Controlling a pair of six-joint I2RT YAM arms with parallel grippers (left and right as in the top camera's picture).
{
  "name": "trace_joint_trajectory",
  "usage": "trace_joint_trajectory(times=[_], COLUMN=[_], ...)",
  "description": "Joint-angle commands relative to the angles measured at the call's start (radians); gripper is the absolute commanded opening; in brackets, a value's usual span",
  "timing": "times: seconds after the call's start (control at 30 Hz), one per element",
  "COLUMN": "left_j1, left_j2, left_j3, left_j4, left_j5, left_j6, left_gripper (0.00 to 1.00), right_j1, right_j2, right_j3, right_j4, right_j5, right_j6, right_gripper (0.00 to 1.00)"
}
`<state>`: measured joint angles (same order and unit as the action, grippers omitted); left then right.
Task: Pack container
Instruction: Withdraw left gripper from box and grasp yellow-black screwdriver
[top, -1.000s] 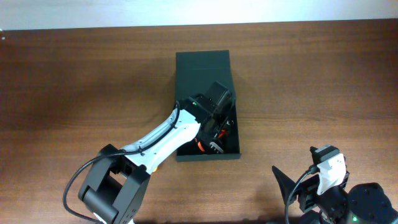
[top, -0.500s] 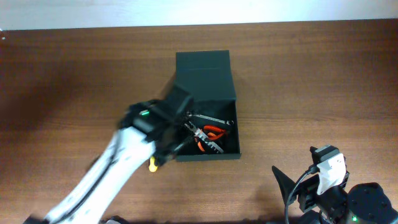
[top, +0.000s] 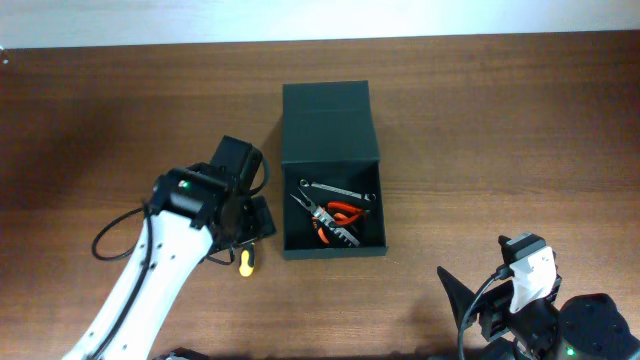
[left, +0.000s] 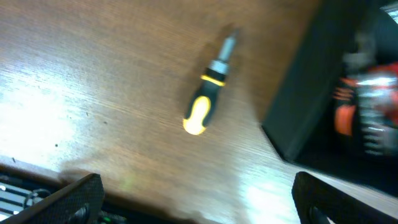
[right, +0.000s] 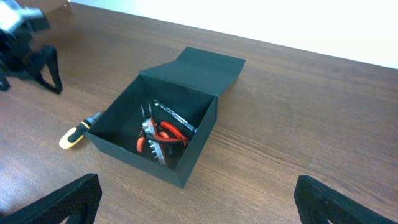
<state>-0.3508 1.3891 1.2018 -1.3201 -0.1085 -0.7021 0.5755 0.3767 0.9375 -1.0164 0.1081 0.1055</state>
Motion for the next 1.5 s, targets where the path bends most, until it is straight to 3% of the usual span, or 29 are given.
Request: trace_joint_trajectory(times=[0.0, 0.1, 0.37, 0.87, 1.03, 1.1, 1.23, 1.47], left_j1=[0.038, 0.061, 0.067, 0.124, 0.125, 0.125, 0.125, 0.125], left_j2=[0.054, 0.095, 0.213, 0.365, 0.401, 0.414, 0.425, 0.425], left_j3=[-0.101, -0.163, -0.184, -0.184, -0.184, -0.184, -0.184, -0.184], left_j4=[0.052, 0.133, 0.297, 0.388, 0.402, 0.404, 0.405, 0.416], left_j5=[-0.019, -0.006, 0.068, 0.130, 0.147, 0.149, 0.158, 0.158], left_j6=[0.072, 0.105, 0.361, 0.418, 0.432, 0.431, 0.431, 0.431], left_gripper=[0.99, 0.99, 0.99, 1.00, 0.94, 0.89, 0.69, 0.42], right_j1=[-0.006, -0.006, -0.006, -0.006, -0.006, -0.006, -0.006, -0.006], right_j2=[0.001, 0.001, 0.001, 0.001, 0.001, 0.001, 0.001, 0.001], right_j3=[-0.003, -0.003, -0.003, -0.003, -0.003, -0.003, -0.003, -0.003], right_j4=[0.003, 0.003, 0.003, 0.003, 0.003, 0.003, 0.003, 0.003], right_j5=[0.009, 0.009, 0.009, 0.009, 0.009, 0.009, 0.009, 0.009], right_j6=[0.008, 0.008, 0.008, 0.008, 0.008, 0.008, 0.008, 0.008], right_gripper=[0.99, 0.99, 0.99, 0.99, 0.99, 0.99, 0.99, 0.99])
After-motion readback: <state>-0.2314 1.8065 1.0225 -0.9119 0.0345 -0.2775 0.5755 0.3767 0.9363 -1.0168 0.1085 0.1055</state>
